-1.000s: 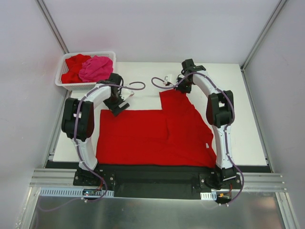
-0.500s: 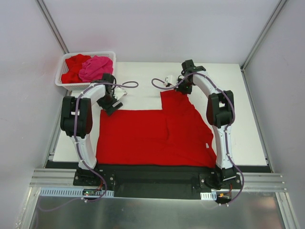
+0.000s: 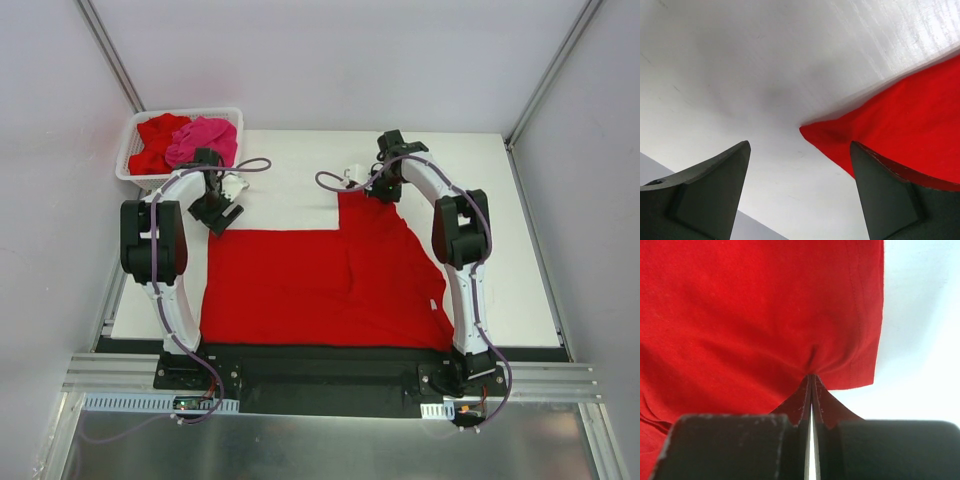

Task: Fold and stack the t-shirts
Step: Grap the side of the flattened tshirt furthest away from the robot with both arms

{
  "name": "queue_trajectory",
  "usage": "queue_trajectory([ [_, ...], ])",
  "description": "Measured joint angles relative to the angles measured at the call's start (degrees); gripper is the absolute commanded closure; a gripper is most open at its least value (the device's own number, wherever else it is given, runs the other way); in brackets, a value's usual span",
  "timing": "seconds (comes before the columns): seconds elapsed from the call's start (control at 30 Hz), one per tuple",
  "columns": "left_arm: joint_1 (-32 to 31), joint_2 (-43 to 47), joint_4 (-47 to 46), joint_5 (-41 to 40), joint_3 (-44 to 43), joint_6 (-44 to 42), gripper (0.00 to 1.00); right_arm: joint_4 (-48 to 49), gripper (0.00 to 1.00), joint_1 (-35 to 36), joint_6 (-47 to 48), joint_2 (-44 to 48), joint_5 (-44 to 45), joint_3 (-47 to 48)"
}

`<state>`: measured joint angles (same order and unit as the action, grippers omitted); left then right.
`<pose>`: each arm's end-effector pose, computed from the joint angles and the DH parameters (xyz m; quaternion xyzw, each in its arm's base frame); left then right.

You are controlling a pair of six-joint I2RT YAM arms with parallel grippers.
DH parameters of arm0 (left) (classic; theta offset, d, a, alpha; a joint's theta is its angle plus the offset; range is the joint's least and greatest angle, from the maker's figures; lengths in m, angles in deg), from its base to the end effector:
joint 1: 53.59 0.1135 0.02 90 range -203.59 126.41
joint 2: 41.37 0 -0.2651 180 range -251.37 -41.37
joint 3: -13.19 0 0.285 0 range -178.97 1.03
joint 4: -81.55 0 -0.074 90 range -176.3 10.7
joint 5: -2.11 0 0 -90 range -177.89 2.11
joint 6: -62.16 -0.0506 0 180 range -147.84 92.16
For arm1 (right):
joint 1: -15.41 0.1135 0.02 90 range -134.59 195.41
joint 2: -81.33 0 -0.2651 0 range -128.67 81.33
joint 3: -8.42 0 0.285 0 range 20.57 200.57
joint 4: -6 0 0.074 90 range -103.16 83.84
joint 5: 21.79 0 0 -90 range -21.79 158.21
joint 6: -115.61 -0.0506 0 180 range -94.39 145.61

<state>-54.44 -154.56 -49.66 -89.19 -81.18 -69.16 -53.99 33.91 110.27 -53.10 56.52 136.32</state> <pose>0.4416 -0.0054 0.1500 0.3508 0.9160 0.0776 0.1783 0.5069 0.1804 0.1571 -0.7760 0.5890 -0.0269 0.2240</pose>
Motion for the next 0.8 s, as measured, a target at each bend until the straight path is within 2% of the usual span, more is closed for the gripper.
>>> queue_trajectory([
  [0.47,0.15,0.04,0.44,2.78,-0.15,-0.37,0.23,-0.02,0.99,1.55,0.26,0.02,0.81,-0.04],
  [0.63,0.17,0.11,1.51,2.78,-0.44,-4.85,0.23,-0.04,0.99,1.6,0.24,0.02,1.03,-0.09],
  [0.8,1.03,1.66,3.61,2.91,-0.52,-14.03,0.22,-0.17,0.99,1.6,0.24,0.02,1.27,-0.33],
])
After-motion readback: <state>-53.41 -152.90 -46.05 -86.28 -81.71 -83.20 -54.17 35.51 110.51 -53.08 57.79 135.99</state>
